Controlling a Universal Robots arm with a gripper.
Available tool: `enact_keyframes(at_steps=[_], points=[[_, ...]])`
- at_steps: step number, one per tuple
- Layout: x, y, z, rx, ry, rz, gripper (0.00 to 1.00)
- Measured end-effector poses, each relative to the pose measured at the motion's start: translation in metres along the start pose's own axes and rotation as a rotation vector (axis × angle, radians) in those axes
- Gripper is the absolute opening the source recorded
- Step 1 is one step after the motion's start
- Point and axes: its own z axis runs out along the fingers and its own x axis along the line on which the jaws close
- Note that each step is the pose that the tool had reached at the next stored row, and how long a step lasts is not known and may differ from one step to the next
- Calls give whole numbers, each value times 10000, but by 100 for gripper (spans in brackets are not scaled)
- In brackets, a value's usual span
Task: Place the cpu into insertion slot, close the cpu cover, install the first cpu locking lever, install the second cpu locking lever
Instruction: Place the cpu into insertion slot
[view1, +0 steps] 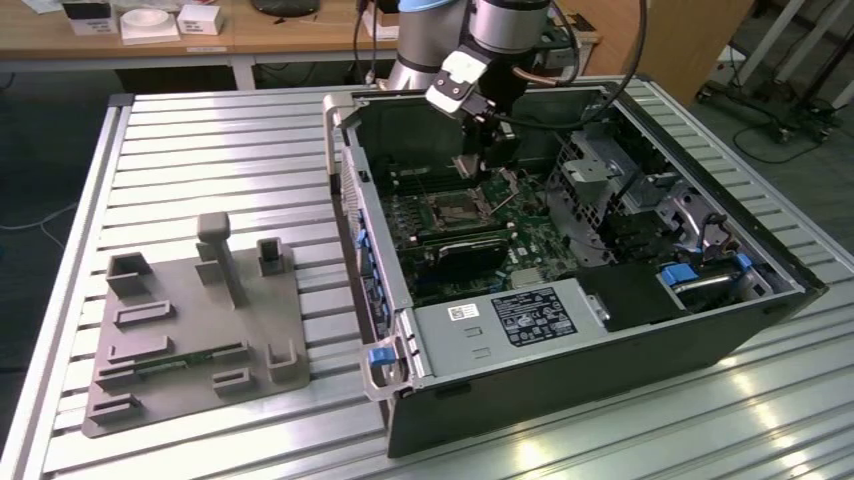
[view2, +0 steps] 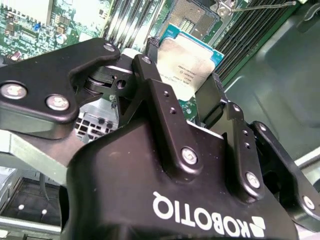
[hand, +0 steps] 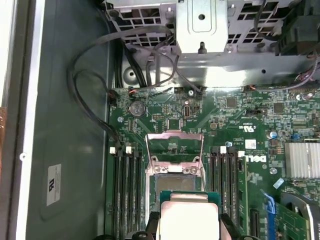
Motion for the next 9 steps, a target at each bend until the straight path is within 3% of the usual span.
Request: enact_keyframes(at_steps=[4, 9], points=[[55, -4, 74, -3, -3, 107, 54], [55, -9, 165, 17, 3, -62, 54]])
